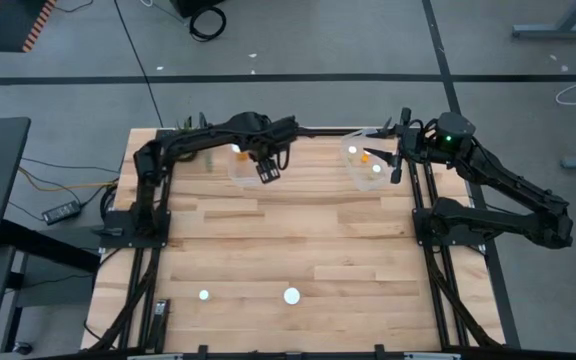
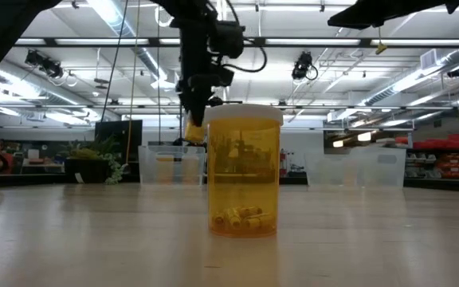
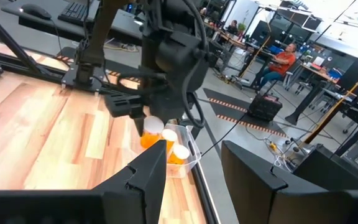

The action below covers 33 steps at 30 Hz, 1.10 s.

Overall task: Pick and place medicine bottles into bin by pill shape (circle, oval)
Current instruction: Put the big pill bottle into the left transparent bin

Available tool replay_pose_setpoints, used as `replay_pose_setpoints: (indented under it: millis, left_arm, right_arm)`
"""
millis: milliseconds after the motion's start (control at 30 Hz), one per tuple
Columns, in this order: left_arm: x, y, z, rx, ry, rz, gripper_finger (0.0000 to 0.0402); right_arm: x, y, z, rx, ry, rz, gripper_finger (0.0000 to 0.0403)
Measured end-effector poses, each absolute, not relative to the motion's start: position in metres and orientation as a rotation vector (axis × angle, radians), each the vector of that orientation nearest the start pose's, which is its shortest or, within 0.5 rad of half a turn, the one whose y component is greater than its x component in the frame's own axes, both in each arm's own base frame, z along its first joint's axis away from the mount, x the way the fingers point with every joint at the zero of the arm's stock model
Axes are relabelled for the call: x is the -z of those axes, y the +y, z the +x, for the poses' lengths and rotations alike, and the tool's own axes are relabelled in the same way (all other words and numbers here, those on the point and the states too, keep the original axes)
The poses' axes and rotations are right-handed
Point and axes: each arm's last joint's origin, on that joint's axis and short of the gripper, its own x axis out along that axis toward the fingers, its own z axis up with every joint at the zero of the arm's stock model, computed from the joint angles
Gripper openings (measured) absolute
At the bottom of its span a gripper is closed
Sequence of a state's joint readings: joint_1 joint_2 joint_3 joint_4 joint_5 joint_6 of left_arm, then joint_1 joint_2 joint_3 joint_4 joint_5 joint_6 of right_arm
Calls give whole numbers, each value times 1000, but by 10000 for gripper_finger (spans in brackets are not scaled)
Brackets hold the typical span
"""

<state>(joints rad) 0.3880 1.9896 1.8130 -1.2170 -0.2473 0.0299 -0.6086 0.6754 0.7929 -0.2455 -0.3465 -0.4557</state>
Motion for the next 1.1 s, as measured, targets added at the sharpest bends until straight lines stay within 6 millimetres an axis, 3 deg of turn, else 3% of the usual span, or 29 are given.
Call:
replay_pose_setpoints:
  millis: [300, 1100]
  left_arm:
    - [-221, 163, 343, -522, 1564, -132, 212]
    - [-182, 184, 317, -647, 1580, -344, 220]
  right_arm:
    - [-345, -74, 124, 231, 171, -394, 161]
    - [-345, -75, 124, 231, 170, -395, 161]
